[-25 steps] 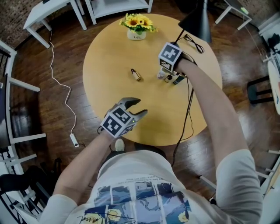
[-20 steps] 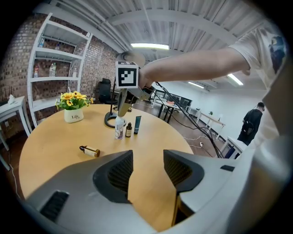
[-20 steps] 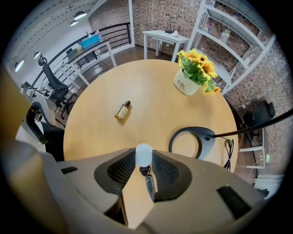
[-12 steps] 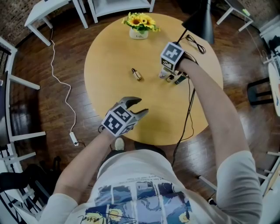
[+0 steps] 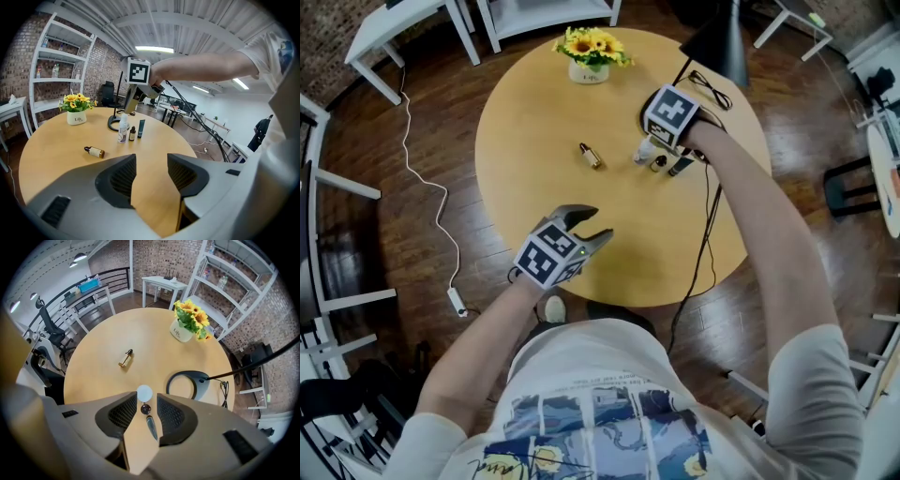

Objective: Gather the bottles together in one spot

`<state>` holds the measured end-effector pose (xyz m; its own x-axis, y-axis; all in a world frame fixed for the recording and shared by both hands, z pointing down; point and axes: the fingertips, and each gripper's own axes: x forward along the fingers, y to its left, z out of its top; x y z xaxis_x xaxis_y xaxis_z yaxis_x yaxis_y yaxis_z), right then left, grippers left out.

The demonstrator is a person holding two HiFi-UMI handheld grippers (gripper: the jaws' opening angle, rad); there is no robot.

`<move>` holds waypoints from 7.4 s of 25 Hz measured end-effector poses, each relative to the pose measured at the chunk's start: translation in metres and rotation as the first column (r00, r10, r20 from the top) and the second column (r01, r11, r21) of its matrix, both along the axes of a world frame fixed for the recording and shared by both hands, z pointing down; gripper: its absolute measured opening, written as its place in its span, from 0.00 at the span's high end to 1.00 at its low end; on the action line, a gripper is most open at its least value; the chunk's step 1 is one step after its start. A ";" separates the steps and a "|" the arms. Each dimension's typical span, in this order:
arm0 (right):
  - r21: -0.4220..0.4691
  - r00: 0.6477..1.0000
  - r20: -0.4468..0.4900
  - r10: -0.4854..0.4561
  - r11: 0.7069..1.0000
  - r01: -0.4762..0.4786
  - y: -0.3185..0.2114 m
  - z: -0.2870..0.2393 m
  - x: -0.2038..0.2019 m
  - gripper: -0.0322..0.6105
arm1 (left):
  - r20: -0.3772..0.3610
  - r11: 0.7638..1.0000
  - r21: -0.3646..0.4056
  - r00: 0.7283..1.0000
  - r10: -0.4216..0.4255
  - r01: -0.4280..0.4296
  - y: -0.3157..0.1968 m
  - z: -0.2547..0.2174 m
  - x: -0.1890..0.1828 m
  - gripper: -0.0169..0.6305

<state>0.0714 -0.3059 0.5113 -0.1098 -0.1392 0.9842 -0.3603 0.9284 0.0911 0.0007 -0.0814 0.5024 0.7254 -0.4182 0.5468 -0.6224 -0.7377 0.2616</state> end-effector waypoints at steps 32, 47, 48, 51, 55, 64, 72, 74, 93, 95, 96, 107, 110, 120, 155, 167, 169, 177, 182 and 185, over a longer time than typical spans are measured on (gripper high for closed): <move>0.258 0.510 0.826 0.240 0.644 -0.721 0.376 -0.132 0.044 0.70 | -0.063 0.991 0.001 0.989 -0.137 0.137 0.116 -0.050 -0.085 0.68; 0.119 0.410 0.864 0.292 0.673 -0.730 0.384 -0.118 0.042 0.57 | -0.094 0.981 -0.038 0.977 -0.191 0.188 0.109 -0.036 -0.080 0.57; 0.128 0.419 0.863 0.284 0.679 -0.723 0.380 -0.118 0.044 0.56 | -0.087 0.981 -0.036 0.977 -0.195 0.193 0.103 -0.035 -0.077 0.57; 0.148 0.437 0.864 0.249 0.705 -0.694 0.366 -0.123 0.048 0.35 | -0.067 0.976 -0.046 0.974 -0.216 0.213 0.075 -0.028 -0.068 0.54; 0.173 0.452 0.868 0.205 0.729 -0.662 0.341 -0.124 0.064 0.22 | -0.025 0.960 -0.080 0.962 -0.272 0.269 0.022 -0.007 -0.055 0.47; 0.154 0.441 0.885 0.148 0.801 -0.579 0.284 -0.120 0.111 0.19 | 0.089 0.843 -0.185 0.863 -0.497 0.504 -0.112 0.060 -0.043 0.44; 0.099 0.483 0.852 0.203 0.843 -0.529 0.241 -0.091 0.137 0.22 | 0.159 0.740 -0.228 0.774 -0.613 0.633 -0.176 0.109 -0.040 0.47; 0.098 0.487 0.852 0.194 0.853 -0.512 0.236 -0.089 0.139 0.24 | 0.174 0.717 -0.235 0.754 -0.633 0.656 -0.186 0.118 -0.041 0.50; 0.014 0.492 0.838 0.235 0.893 -0.450 0.215 -0.072 0.150 0.30 | 0.293 0.772 -0.160 0.777 -0.558 0.615 -0.193 0.138 -0.054 0.75; 0.034 0.511 0.836 0.201 0.909 -0.415 0.212 -0.074 0.143 0.30 | 0.221 0.792 -0.171 0.806 -0.549 0.586 -0.187 0.126 -0.049 0.75; 0.049 0.524 0.833 0.179 0.919 -0.391 0.210 -0.075 0.137 0.30 | 0.182 0.803 -0.176 0.821 -0.542 0.569 -0.182 0.119 -0.046 0.75; 0.168 0.670 0.720 -0.181 0.982 0.085 0.211 -0.113 0.072 0.54 | -0.310 0.970 -0.176 0.926 -0.218 0.169 -0.089 0.010 -0.003 0.75; 0.218 0.679 0.668 -0.306 0.952 0.215 0.207 -0.137 0.046 0.62 | -0.434 0.995 -0.101 0.901 -0.026 -0.020 -0.049 -0.033 0.010 0.75; 0.138 0.589 0.579 -0.564 0.780 0.610 0.268 -0.177 -0.056 0.68 | -0.601 0.883 0.114 0.676 0.427 -0.456 0.068 -0.122 0.013 0.75; -0.056 0.846 0.166 -0.507 0.852 0.521 0.185 -0.113 0.053 0.81 | -0.147 0.990 0.042 0.979 0.141 -0.136 0.004 -0.050 -0.019 0.75; -0.128 0.891 0.010 -0.454 0.883 0.452 0.094 -0.031 0.137 0.81 | -0.066 0.999 -0.029 0.998 0.015 -0.017 -0.018 -0.031 0.003 0.75; -0.138 0.892 -0.007 -0.451 0.884 0.446 0.082 -0.014 0.144 0.81 | -0.059 0.999 -0.044 0.998 0.001 -0.004 -0.020 -0.028 0.007 0.75; -0.150 0.891 -0.060 -0.451 0.886 0.438 0.048 0.051 0.157 0.81 | -0.036 0.995 -0.094 0.999 -0.030 0.027 -0.024 -0.012 0.017 0.75; -0.146 0.893 -0.069 -0.444 0.890 0.432 0.034 0.074 0.156 0.81 | -0.021 0.994 -0.106 0.999 -0.034 0.032 -0.028 -0.005 0.025 0.75; -0.155 0.902 -0.080 -0.425 0.899 0.410 0.031 0.082 0.155 0.81 | -0.010 0.994 -0.108 1.000 -0.027 0.025 -0.028 -0.003 0.029 0.75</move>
